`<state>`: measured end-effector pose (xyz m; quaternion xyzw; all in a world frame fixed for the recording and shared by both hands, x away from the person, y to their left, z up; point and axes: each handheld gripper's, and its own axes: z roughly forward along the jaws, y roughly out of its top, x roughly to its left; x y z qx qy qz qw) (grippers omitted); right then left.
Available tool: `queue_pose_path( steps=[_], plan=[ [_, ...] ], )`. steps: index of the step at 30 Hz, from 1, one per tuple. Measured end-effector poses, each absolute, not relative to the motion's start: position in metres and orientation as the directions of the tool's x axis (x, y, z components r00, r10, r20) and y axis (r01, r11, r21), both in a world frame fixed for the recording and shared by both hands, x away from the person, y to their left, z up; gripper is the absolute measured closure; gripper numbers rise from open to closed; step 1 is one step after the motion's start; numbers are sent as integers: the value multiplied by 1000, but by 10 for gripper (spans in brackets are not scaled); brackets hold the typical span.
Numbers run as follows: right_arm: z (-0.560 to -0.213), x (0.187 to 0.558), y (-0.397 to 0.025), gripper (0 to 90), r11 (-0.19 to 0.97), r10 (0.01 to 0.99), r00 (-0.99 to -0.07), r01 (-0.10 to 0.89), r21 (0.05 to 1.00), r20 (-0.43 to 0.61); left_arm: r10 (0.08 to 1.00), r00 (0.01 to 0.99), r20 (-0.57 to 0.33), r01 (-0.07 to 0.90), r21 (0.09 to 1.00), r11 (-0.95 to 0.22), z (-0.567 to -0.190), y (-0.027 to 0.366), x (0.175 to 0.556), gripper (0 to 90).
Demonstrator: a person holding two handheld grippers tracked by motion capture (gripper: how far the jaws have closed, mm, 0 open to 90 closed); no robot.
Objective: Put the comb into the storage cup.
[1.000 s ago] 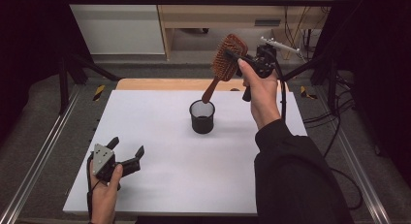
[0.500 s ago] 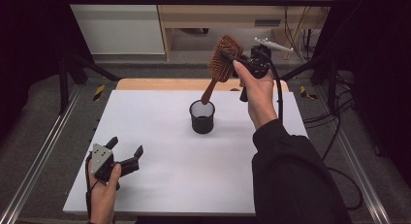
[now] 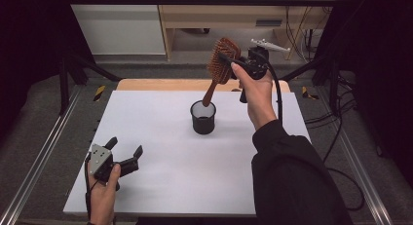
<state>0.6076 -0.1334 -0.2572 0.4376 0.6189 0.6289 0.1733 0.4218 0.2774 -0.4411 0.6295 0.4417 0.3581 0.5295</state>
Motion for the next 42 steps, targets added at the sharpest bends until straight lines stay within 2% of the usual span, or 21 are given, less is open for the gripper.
queue_pose_path(
  steps=[42],
  plan=[
    [-280,617,-116,520,-106,772,-562,347,932,297,933,360,-16,168,985,-48,-440,277,422,40]
  ],
)
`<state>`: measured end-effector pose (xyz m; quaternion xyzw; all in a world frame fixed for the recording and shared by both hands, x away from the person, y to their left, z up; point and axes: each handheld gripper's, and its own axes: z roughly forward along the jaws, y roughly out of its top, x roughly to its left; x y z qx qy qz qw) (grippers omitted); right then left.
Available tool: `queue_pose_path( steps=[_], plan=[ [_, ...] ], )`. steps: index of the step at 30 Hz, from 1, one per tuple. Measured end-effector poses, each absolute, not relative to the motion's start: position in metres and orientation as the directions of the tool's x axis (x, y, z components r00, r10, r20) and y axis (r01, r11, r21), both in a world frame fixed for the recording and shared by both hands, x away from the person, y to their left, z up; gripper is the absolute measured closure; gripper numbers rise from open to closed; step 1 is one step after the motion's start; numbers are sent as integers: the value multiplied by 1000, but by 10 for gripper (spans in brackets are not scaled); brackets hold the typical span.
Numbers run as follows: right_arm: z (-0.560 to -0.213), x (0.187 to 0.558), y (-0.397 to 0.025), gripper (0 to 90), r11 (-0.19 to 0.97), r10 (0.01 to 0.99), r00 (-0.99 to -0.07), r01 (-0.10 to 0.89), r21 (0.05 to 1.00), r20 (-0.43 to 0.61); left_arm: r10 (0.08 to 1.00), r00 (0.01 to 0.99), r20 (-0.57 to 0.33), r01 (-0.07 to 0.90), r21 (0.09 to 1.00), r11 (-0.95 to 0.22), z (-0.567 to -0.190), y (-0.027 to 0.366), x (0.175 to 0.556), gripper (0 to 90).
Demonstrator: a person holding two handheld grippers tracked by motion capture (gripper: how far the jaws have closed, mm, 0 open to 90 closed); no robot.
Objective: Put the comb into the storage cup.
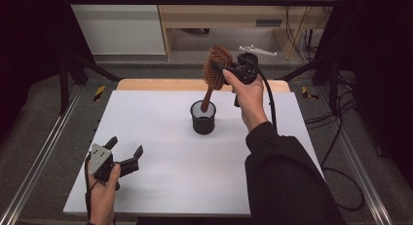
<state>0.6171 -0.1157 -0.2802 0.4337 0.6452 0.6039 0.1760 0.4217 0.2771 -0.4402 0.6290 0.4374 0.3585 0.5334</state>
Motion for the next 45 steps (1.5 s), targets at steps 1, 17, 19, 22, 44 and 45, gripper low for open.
queue_pose_path(
  steps=[1,17,19,22,44,45],
  plan=[
    [-281,617,-115,520,-105,773,-560,349,931,297,932,361,-16,168,985,-48,-440,277,422,40],
    [-295,623,-114,520,-94,777,-554,370,924,300,930,366,-18,170,984,-48,-440,276,422,39],
    [-296,623,-113,520,-96,779,-551,369,924,301,931,366,-17,169,984,-49,-440,276,422,40],
    [-299,623,-112,520,-93,778,-552,371,924,300,930,367,-16,168,985,-49,-440,276,422,40],
    [-314,626,-109,518,-87,772,-554,392,916,311,929,369,-19,171,984,-47,-441,276,422,40],
    [-315,626,-109,518,-86,772,-554,392,916,310,929,370,-20,171,984,-47,-441,276,422,39]
  ],
)
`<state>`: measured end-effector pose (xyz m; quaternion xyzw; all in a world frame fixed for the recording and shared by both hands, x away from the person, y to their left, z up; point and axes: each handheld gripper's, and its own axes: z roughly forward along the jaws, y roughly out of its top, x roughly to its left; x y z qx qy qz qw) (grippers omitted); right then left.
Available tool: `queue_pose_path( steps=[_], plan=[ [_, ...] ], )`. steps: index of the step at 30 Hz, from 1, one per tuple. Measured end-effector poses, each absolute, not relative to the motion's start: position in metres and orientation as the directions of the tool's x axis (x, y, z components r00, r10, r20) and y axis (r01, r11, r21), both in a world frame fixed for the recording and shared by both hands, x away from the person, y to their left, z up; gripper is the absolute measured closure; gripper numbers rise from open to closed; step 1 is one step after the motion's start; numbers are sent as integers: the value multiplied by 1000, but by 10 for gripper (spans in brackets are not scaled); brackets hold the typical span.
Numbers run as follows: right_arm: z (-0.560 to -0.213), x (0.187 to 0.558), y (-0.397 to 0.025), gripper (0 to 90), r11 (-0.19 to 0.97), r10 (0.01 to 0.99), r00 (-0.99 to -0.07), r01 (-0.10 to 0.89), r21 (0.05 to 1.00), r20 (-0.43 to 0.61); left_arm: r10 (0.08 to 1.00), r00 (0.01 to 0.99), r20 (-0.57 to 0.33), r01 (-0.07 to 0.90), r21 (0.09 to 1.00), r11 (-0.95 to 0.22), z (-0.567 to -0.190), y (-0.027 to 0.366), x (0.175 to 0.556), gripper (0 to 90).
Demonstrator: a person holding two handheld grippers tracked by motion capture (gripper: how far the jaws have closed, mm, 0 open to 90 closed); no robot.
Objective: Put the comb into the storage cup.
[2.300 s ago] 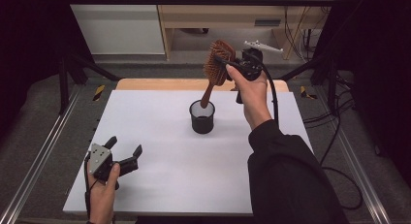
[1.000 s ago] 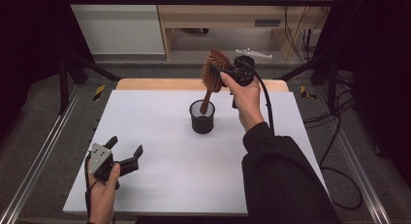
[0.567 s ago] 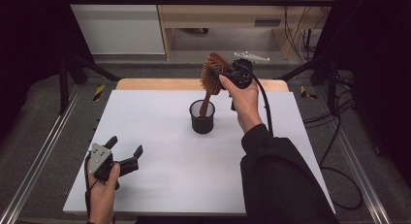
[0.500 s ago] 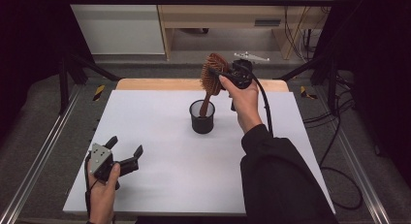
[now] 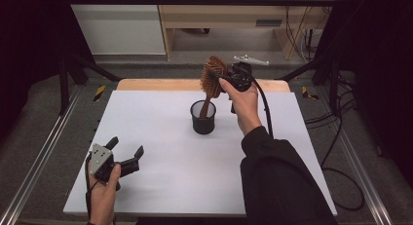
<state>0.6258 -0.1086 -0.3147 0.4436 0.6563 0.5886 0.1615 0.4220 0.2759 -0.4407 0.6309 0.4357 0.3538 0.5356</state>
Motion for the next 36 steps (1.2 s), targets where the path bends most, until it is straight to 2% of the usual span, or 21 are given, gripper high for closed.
queue_pose_path(
  steps=[36],
  plan=[
    [-333,629,-102,515,-78,765,-554,424,902,327,931,364,-30,177,984,-37,-441,277,422,12]
  ],
)
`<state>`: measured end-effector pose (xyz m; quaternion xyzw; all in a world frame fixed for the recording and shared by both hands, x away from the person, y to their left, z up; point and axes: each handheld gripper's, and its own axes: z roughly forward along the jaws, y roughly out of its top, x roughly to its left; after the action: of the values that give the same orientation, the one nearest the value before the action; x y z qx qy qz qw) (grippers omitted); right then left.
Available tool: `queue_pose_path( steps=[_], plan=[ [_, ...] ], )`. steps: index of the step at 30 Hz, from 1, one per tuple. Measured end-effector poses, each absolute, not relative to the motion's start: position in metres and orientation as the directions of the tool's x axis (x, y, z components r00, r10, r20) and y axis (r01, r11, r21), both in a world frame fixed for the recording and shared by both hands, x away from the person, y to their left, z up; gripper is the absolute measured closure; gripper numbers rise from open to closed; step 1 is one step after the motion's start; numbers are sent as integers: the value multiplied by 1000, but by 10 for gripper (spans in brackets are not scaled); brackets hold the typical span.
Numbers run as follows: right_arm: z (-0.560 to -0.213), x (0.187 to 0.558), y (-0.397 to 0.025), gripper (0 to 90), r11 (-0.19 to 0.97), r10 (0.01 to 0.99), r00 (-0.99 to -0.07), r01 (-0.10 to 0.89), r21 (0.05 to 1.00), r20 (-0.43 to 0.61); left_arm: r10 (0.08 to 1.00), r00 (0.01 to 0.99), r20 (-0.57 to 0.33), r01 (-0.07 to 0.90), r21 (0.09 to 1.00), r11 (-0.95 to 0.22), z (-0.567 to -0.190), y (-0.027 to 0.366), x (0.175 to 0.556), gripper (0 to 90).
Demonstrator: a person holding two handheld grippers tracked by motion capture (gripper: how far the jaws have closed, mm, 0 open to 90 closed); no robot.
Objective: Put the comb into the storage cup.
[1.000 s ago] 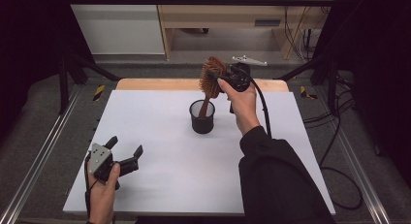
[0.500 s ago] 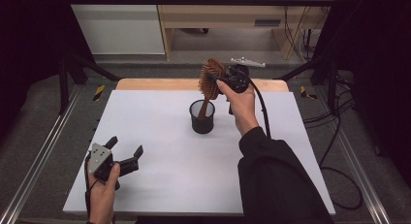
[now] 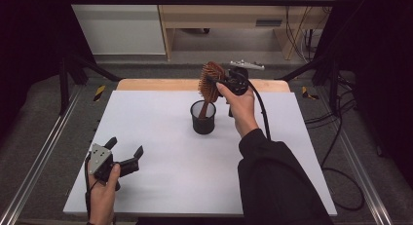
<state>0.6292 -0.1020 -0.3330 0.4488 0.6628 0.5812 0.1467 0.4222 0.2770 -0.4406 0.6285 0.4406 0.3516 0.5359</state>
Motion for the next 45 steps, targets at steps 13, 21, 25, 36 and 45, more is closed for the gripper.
queue_pose_path(
  steps=[13,21,25,36,45],
  plan=[
    [-337,629,-99,515,-68,758,-562,436,897,331,931,364,-30,178,983,-38,-441,277,422,12],
    [-338,629,-95,515,-47,748,-578,442,896,325,931,364,-31,179,983,-37,-441,277,422,12],
    [-340,629,-95,515,-48,747,-577,449,892,330,932,362,-33,179,983,-35,-441,277,423,13],
    [-339,627,-93,515,-31,738,-590,455,890,327,931,363,-32,179,983,-36,-440,277,422,13],
    [-341,628,-91,514,-18,733,-596,463,886,327,931,363,-32,179,983,-36,-441,277,423,14]
  ],
)
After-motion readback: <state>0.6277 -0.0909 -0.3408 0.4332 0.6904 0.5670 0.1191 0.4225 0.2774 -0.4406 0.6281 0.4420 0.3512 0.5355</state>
